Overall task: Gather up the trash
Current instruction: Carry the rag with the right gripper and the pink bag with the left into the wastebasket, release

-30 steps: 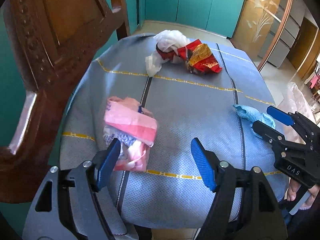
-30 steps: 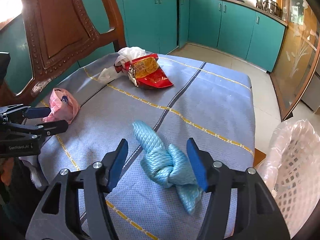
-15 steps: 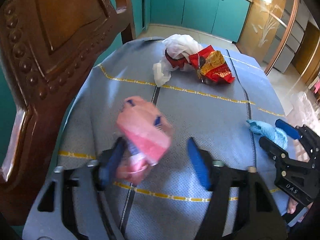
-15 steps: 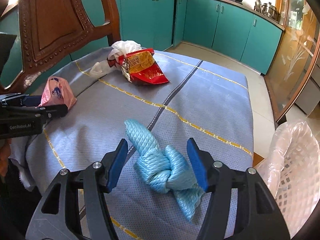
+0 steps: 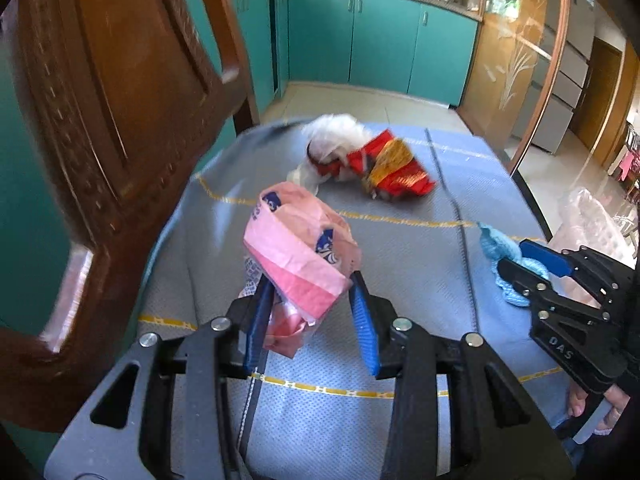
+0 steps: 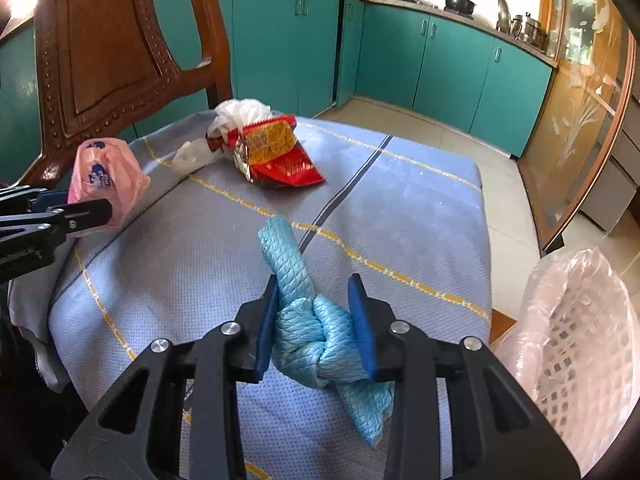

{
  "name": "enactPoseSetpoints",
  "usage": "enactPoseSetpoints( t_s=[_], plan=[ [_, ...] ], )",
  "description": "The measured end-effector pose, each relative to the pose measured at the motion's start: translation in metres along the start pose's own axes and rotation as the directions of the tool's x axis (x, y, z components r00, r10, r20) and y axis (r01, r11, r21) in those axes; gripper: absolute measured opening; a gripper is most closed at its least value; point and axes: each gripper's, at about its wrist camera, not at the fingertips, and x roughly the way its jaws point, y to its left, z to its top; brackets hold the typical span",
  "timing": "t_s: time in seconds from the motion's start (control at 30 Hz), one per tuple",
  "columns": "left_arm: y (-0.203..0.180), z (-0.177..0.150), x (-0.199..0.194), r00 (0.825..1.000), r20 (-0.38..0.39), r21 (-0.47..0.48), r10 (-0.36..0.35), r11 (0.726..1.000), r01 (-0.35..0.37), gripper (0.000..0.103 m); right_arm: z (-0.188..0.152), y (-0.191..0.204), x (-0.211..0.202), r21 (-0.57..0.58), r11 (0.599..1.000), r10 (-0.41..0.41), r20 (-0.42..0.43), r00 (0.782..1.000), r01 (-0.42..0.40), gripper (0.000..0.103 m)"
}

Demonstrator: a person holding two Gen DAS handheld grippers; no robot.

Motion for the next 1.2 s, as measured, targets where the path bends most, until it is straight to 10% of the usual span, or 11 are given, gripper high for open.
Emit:
enactPoseSetpoints(
  t_s=[0.27,0.6,1.0,1.2],
  plan=[
    [-0.026,0.011,-0.034,0.998,0.066,0.049,-0.023,0.999,0.019,0.039,0.004,-0.016,-0.046,0.013,0.997,-0.08,0.126,0.989,0.079,0.035],
    [-0.103,0.017,-0.059,0.978,0.092,0.183,-0.189,0.968,0.17,0.039,-0.042,-0.118,-0.111,0.332,0.929,-0.23,0.177,0.957,0.162,0.035],
    [-0.224,0.01,-0.048,0.889,-0.045,0.315,-0.456,0.838,0.446,0.039,-0.097,-0.19,-0.127,0.583,0.782,-0.289,0.026,0.957,0.22,0.035],
    [-0.267,-0.003,-0.04,0.851,-0.115,0.368,-0.512,0.774,0.515,0.04,-0.116,-0.214,-0.142,0.702,0.689,-0.292,0.043,0.956,0.179,0.052]
  ],
)
